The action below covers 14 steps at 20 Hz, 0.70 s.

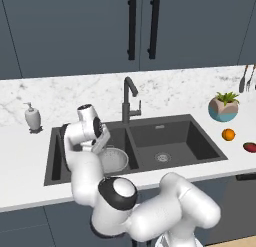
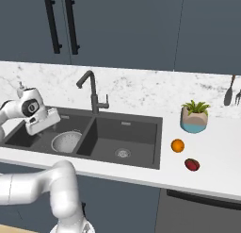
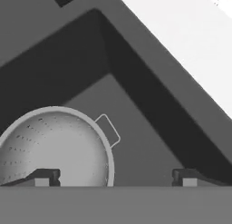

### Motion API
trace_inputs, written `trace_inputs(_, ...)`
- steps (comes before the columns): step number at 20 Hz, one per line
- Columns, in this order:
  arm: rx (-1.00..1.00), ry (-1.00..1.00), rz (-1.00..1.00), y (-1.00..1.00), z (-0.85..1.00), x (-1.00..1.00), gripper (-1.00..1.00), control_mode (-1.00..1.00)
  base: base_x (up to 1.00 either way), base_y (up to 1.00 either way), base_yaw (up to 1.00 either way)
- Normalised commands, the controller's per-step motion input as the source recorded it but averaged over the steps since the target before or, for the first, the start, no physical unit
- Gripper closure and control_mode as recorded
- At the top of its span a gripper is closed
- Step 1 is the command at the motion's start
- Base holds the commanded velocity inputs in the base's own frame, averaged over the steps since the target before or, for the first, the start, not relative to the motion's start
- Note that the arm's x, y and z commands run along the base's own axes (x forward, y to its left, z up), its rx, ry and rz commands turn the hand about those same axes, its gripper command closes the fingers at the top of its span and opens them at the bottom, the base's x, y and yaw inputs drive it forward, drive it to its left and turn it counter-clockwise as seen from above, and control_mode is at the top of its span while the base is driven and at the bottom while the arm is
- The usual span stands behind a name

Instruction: Put the colander in the sink, put the orange, mango in the colander, and turn on the sink faucet and pour water over the colander.

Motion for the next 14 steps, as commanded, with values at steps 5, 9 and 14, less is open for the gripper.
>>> trace_inputs(5, -0.01, -0.21, 0.0, -0.02, 1.0, -0.82, -1.0, -1.0, 0.0, 0.0, 0.0)
trace_inputs(9, -0.06, -0.18, 0.07, -0.68, 0.98, -1.0, -1.0, -1.0, 0.0, 0.0, 0.0)
trace_inputs(14, -0.1, -0.1, 0.08, -1.0, 0.66, -1.0, -1.0, -1.0, 0.0, 0.0, 0.0)
